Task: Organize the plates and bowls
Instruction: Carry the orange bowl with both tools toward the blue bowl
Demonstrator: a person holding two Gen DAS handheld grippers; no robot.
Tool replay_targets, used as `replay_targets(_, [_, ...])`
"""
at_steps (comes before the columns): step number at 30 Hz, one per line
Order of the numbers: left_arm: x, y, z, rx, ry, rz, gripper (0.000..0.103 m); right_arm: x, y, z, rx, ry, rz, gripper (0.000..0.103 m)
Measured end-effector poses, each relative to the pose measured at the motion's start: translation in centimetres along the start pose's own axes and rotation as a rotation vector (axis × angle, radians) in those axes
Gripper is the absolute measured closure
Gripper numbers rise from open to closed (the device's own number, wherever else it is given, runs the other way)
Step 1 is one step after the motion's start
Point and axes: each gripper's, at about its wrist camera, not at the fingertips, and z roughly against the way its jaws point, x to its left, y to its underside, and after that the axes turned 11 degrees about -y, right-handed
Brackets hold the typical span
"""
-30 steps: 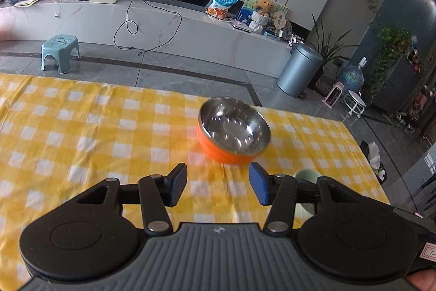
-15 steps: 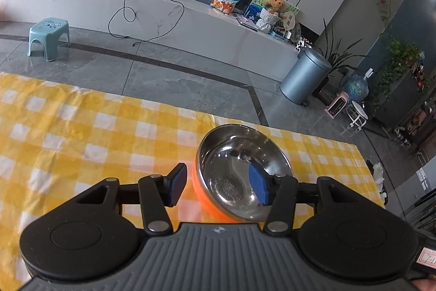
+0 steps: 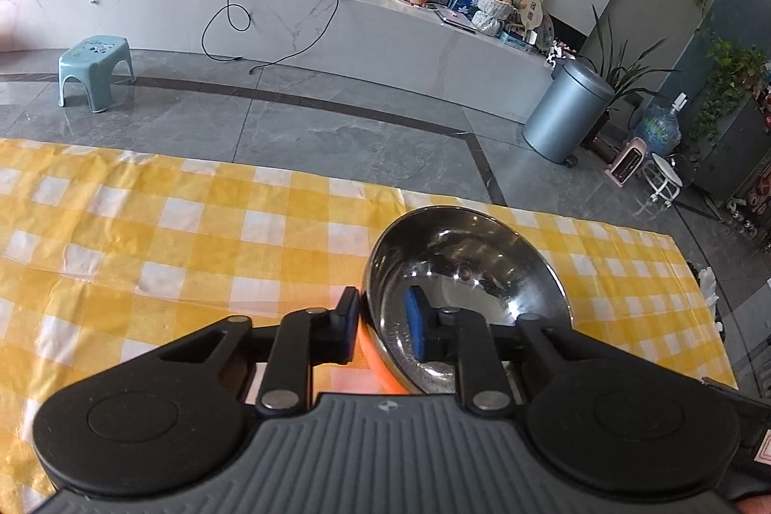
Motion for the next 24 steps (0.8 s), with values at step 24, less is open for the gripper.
replay_targets(24, [4.4,7.1,17.4,-0.039,0.005,0.168,0.095,5.6,7.8,15.2,-0.001,-0.110,-0.038,0.090])
